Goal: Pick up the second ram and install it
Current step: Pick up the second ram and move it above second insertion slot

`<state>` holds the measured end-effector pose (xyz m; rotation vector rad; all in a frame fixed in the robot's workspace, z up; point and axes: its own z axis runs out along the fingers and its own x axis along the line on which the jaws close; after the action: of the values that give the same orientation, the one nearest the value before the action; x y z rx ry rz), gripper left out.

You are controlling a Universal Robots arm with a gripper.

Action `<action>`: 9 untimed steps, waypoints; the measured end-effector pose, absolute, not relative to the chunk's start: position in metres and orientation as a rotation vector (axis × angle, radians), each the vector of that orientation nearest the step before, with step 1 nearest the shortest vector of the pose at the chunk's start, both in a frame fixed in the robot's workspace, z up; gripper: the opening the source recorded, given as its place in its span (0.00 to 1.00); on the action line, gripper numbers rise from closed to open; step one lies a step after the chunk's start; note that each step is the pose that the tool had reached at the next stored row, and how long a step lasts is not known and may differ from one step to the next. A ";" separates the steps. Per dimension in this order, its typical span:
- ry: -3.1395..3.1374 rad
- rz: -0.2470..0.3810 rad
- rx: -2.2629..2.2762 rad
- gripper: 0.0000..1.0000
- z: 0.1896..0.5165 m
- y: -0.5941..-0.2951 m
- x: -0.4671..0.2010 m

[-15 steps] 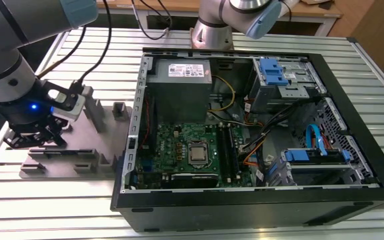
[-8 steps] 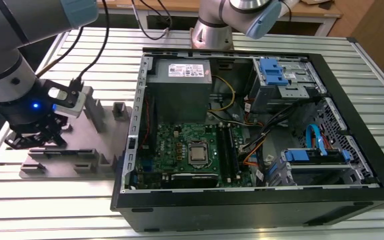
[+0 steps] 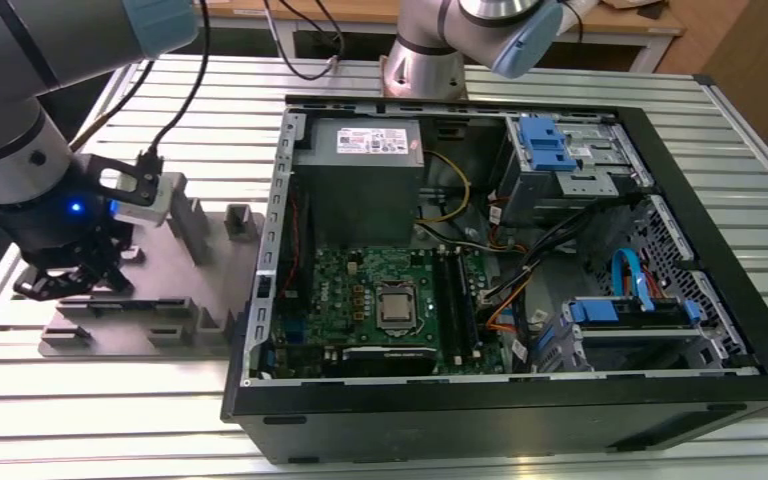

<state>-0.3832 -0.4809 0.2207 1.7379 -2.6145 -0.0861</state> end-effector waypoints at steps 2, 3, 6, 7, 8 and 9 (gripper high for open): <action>-2.586 -0.086 1.779 0.11 0.221 -0.481 -0.383; -2.571 -0.086 1.799 0.11 0.221 -0.481 -0.383; -2.525 -0.086 1.862 0.11 0.221 -0.481 -0.383; -2.509 -0.086 1.881 0.11 0.221 -0.481 -0.383; -2.493 -0.086 1.902 0.11 0.221 -0.481 -0.383; -2.478 -0.086 1.922 0.11 0.221 -0.481 -0.383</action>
<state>-0.3832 -0.4809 0.2207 1.9216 -2.4776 -0.0858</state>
